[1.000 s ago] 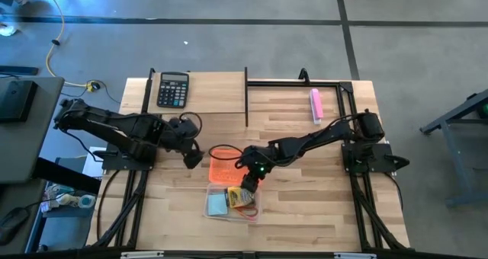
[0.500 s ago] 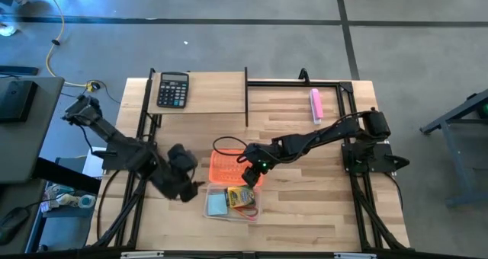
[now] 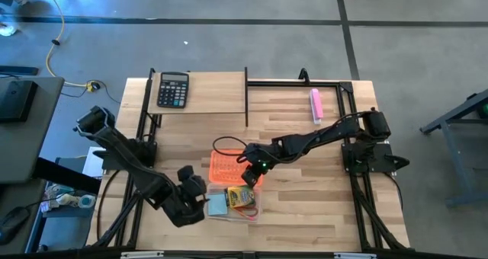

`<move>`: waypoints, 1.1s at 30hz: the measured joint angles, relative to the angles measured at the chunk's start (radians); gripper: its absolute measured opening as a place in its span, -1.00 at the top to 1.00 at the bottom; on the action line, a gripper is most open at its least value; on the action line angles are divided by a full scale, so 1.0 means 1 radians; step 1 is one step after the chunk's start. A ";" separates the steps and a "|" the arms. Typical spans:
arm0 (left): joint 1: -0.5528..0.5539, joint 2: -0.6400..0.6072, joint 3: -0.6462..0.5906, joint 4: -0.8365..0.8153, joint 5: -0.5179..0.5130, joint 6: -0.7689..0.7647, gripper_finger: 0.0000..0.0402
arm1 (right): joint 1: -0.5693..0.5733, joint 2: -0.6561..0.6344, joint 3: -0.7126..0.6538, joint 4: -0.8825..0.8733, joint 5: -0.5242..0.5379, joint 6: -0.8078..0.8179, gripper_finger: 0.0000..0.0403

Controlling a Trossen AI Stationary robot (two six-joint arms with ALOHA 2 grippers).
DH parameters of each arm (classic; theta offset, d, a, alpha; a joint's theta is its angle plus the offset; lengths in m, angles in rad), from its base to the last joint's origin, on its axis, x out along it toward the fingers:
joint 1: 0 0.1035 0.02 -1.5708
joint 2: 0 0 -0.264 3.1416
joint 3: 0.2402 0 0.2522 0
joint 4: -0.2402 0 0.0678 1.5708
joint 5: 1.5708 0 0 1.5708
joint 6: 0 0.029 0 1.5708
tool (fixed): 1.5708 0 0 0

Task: Pack school essentials
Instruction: Put the yellow crayon box in the orange supply box

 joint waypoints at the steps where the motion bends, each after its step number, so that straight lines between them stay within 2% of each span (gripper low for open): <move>1: 0.000 0.012 0.000 0.019 0.020 -0.004 -0.03 | 0.004 0.000 0.000 0.007 0.001 0.002 0.76; 6: -0.007 0.057 0.000 0.097 0.041 -0.023 0.37 | 0.033 0.000 0.000 0.029 0.033 0.004 0.96; 14: -0.024 0.147 0.000 0.251 0.052 0.000 0.96 | 0.033 0.000 0.000 0.018 0.103 0.022 0.99; 24: -0.040 0.212 0.000 0.385 0.061 0.012 0.99 | 0.033 0.001 0.000 -0.008 0.099 0.033 1.00; 33: -0.068 0.268 0.000 0.486 0.128 -0.006 1.00 | 0.036 0.020 0.000 -0.010 0.106 0.040 1.00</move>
